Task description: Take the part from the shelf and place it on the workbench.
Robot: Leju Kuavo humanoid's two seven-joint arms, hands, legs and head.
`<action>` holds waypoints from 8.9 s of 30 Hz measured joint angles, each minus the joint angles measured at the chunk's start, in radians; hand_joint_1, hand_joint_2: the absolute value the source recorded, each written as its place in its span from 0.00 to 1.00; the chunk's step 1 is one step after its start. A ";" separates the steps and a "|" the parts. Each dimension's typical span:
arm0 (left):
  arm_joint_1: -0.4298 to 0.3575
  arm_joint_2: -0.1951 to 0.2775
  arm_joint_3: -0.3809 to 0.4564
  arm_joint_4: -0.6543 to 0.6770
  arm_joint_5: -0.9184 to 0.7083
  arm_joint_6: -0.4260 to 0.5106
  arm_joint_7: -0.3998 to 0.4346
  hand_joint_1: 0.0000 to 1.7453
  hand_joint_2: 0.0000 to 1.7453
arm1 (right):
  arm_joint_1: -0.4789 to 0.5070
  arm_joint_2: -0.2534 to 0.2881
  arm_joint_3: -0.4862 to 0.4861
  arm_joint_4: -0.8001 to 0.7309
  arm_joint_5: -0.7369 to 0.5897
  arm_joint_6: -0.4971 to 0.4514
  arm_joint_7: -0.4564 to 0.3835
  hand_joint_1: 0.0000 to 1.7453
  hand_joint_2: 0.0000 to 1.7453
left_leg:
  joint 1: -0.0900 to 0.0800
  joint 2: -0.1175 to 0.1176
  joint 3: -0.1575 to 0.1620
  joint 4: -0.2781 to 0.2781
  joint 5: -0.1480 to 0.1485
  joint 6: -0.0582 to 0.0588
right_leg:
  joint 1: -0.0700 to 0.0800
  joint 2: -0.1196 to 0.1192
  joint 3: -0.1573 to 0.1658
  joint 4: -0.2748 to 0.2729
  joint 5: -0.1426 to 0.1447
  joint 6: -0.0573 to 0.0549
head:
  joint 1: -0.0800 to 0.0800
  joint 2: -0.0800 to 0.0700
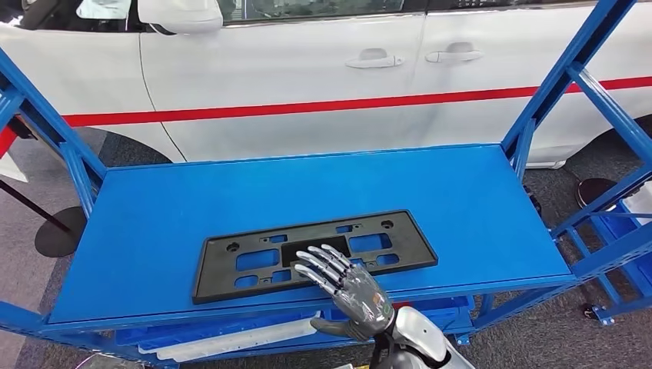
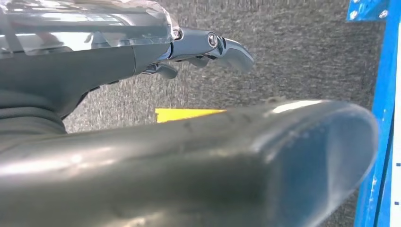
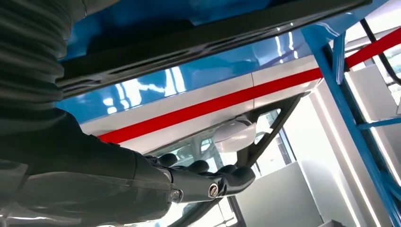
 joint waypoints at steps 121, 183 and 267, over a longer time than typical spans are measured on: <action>-0.008 0.014 0.122 0.000 0.099 -0.124 -0.205 0.00 1.00 | -0.271 0.064 -0.281 -0.511 -1.504 0.823 -0.047 0.98 1.00 | 0.012 -0.001 -0.054 0.019 0.034 0.001 | -0.011 -0.002 -0.035 0.136 -0.078 0.017 | 0.000 0.000; -0.005 0.032 0.050 0.000 -0.023 -0.080 -0.013 0.00 1.00 | -0.117 -0.029 -0.102 -0.464 -1.189 0.857 -0.174 0.98 1.00 | 0.000 0.021 -0.073 -0.003 0.060 0.001 | -0.010 -0.004 -0.021 0.152 -0.035 0.016 | 0.000 0.000; 0.012 0.020 0.079 -0.001 -0.017 -0.004 0.096 0.00 1.00 | 0.030 0.053 -0.312 -0.528 -1.074 1.020 -0.174 0.98 1.00 | 0.011 0.002 0.006 -0.007 0.003 -0.012 | 0.000 0.016 -0.020 0.052 -0.049 -0.002 | 0.000 0.000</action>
